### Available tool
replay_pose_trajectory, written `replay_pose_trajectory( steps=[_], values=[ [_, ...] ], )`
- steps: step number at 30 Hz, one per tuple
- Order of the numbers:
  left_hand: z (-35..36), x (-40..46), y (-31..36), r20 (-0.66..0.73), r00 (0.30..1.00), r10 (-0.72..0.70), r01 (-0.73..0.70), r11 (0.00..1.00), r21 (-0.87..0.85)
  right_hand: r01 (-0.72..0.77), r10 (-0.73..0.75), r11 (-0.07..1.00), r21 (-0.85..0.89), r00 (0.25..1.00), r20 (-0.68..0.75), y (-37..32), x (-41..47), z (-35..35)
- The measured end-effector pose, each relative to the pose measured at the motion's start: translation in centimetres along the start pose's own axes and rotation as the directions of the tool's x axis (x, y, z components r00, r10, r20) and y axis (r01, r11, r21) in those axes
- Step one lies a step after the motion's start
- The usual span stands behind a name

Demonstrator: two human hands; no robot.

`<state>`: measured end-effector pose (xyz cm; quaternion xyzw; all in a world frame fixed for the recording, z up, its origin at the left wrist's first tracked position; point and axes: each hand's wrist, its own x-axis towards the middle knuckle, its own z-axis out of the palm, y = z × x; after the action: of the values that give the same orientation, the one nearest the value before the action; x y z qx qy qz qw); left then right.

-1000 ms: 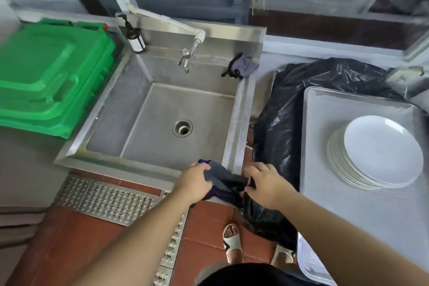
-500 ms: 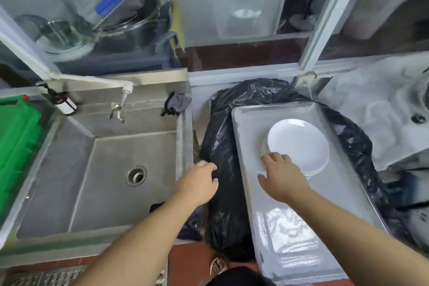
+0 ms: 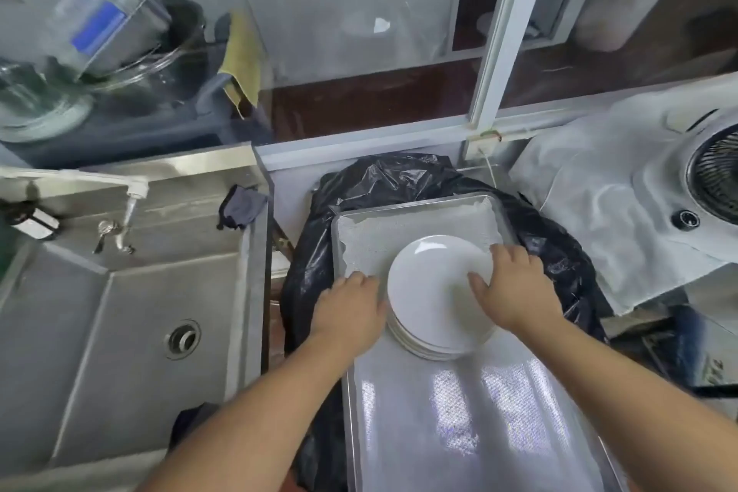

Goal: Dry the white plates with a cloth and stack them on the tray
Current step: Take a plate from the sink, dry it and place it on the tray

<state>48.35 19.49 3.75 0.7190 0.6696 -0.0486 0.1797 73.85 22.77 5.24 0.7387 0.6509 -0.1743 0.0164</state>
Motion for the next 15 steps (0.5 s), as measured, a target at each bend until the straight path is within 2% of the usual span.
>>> replay_pose_trajectory(
  steps=[5,9,12,15],
  values=[
    [2.9,2.7,2.2,0.048,0.988,-0.145,0.152,0.967,-0.205,-0.065,0.039,0.984,0.169,0.988,0.149,3.6,3.5,1.0],
    [4.0,3.8,3.8,0.084,0.957,-0.279,0.290,0.893,-0.344,-0.143,0.056,0.931,0.337,0.965,0.255,5.5,4.9,2.2],
    [4.5,4.9,4.2,0.180,0.906,-0.382,0.420,0.765,-0.489,-0.212,0.046,0.854,0.476,0.940,0.337,6.3,5.7,3.4],
    [5.2,5.8,4.2,0.337,0.836,-0.433,0.538,0.527,-0.658,-0.320,0.052,0.743,0.587,0.903,0.427,6.8,6.1,4.3]
  ],
)
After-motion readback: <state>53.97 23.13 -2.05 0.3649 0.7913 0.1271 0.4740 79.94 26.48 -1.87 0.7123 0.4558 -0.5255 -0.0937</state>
